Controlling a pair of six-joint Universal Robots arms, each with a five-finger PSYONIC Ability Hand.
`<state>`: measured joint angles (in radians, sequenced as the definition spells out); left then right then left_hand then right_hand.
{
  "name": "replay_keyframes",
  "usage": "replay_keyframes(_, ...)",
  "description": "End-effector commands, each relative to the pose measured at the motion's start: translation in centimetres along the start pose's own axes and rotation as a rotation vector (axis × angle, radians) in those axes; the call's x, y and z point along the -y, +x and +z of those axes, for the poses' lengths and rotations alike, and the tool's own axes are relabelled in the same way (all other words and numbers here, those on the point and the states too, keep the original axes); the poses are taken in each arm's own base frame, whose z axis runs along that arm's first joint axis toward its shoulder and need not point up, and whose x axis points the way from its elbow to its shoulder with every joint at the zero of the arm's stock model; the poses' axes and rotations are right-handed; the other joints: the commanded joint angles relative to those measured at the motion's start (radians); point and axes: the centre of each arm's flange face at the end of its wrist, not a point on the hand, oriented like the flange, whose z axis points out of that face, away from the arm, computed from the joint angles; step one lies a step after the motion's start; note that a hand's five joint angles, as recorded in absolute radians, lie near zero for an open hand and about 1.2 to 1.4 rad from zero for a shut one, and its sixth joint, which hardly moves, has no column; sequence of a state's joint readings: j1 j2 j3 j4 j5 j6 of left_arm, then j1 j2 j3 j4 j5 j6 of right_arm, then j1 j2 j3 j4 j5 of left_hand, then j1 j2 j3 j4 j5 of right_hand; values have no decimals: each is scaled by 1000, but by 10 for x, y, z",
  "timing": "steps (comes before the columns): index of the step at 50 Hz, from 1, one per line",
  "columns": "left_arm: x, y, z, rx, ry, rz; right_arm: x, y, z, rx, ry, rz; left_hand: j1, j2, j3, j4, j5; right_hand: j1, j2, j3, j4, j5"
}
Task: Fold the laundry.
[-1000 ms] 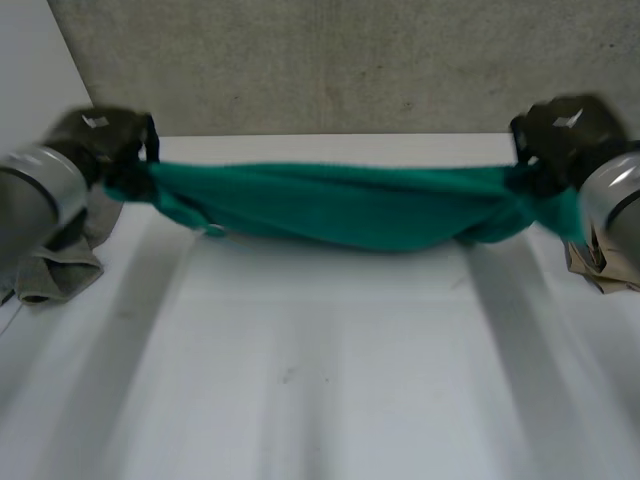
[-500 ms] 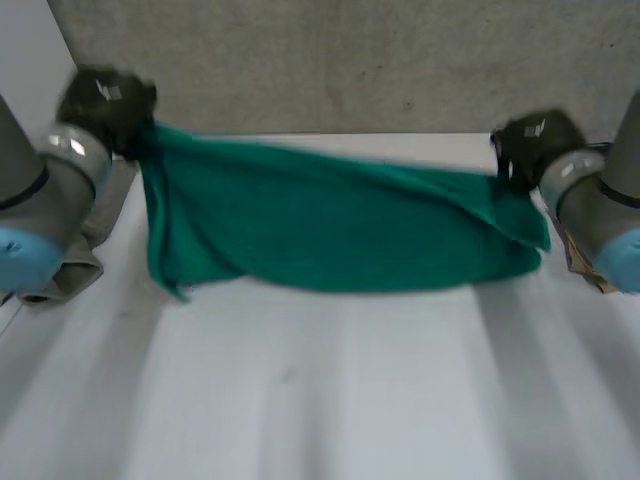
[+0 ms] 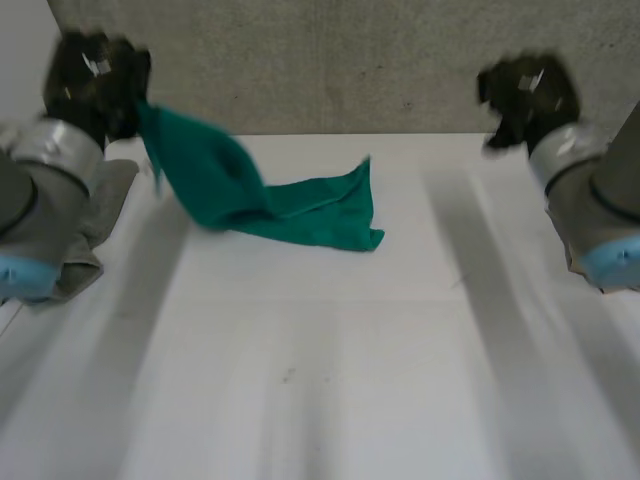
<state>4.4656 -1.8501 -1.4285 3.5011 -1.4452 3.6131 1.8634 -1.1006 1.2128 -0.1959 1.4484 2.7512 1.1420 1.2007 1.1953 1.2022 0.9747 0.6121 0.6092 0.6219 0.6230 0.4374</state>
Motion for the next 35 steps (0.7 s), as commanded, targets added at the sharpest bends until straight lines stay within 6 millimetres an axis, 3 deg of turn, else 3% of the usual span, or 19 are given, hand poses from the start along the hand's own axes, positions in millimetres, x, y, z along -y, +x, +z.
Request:
replay_keyframes(1, -4, 16, -34, -63, 25, 29, -61, -39, -28, 177, -285, 60, 254, 196, 201, 194, 247, -340, -338, -350, -351, -340)
replay_keyframes(9, 67, 4, -66, -47, 202, 33, -56, -66, -10, 237, -261, 168, 254, 196, 201, 194, 247, -352, -350, -362, -363, -352)
replay_keyframes(16, 113, 2, -100, -109, 294, 31, -41, -92, 10, 278, -143, 188, 254, 196, 201, 194, 247, -347, -344, -356, -357, -346)
replay_keyframes(21, 139, 2, -126, -148, 353, 26, -39, -128, 22, 342, -40, 168, 254, 196, 201, 194, 247, -347, -344, -356, -357, -346)
replay_keyframes(28, 165, -3, -153, -142, 419, 15, -58, -183, 19, 445, -36, 146, 254, 196, 201, 194, 247, -312, -309, -321, -323, -311)
replay_keyframes(31, 170, -5, -159, -134, 430, 13, -69, -196, 17, 460, -45, 139, 254, 196, 201, 194, 247, -54, -52, -64, -65, -54)
replay_keyframes(32, 171, -7, -161, -129, 432, 9, -74, -200, 19, 454, -45, 132, 254, 196, 201, 194, 247, 296, 299, 286, 285, 296)
replay_keyframes(34, 171, -8, -163, -128, 425, 7, -74, -196, 24, 427, -29, 120, 254, 196, 201, 194, 247, 782, 785, 772, 771, 782)
replay_keyframes(35, 169, -8, -163, -131, 421, 6, -72, -192, 28, 402, -17, 116, 254, 196, 201, 194, 247, 784, 787, 774, 773, 784)
